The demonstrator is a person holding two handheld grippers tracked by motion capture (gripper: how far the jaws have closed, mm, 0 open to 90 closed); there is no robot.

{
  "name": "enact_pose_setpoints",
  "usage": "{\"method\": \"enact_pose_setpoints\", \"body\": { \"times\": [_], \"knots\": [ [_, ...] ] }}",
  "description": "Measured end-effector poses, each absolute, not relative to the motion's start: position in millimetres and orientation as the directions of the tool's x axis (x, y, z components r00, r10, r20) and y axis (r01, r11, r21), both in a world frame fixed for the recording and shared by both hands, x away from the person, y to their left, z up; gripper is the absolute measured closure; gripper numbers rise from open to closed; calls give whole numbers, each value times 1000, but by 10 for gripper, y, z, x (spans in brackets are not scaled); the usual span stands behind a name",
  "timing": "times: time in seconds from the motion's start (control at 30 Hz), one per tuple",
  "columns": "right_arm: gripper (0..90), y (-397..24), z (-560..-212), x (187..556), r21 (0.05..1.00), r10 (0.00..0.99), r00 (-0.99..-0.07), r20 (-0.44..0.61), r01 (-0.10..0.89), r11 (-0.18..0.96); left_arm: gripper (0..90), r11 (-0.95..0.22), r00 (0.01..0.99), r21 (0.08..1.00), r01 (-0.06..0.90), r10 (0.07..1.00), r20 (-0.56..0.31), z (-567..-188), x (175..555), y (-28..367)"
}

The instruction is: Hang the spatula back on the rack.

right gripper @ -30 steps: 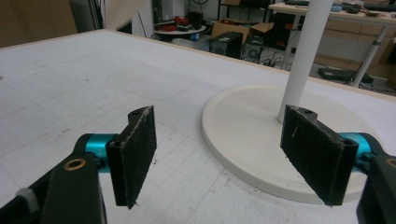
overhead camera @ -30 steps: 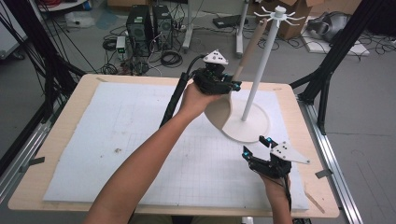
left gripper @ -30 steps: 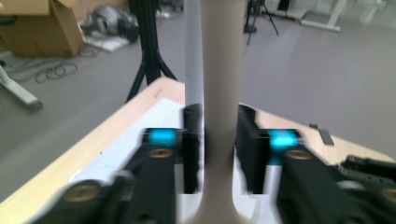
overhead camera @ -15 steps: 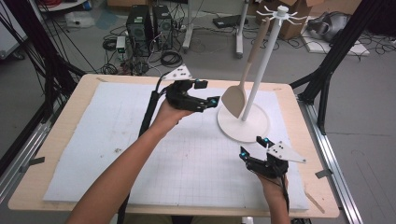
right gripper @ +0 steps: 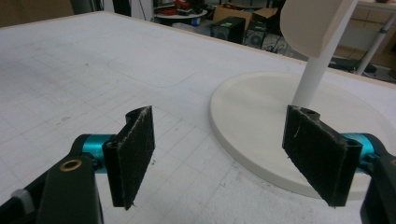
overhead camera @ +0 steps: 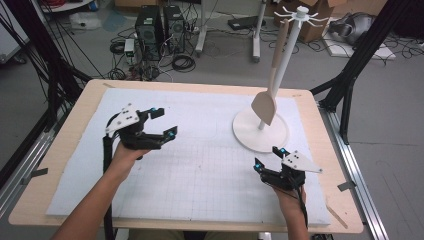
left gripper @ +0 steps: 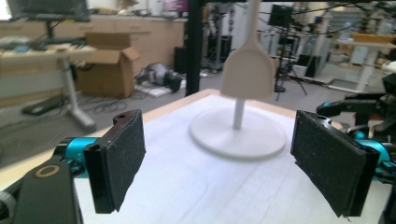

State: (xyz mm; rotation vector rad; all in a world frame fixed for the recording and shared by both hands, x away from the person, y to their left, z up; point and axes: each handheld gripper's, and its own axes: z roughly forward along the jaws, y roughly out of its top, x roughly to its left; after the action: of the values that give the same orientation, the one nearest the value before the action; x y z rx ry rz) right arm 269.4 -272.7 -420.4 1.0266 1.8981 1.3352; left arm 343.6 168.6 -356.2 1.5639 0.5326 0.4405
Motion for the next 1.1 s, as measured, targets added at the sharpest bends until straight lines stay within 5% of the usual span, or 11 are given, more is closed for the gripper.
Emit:
{"method": "enact_pose_setpoints", "body": {
  "times": [0.33,1.1],
  "knots": [
    [211,-2826,-4251,2659,945,879,-475,-29,272,179,180,12,746,995,103,661,-85,-4004,3143,2300],
    [188,-2902,-4441,2552,948,905,-425,-27,275,157,181,34,691,991,131,714,-115,-4404,2951,2510]
  ]
}}
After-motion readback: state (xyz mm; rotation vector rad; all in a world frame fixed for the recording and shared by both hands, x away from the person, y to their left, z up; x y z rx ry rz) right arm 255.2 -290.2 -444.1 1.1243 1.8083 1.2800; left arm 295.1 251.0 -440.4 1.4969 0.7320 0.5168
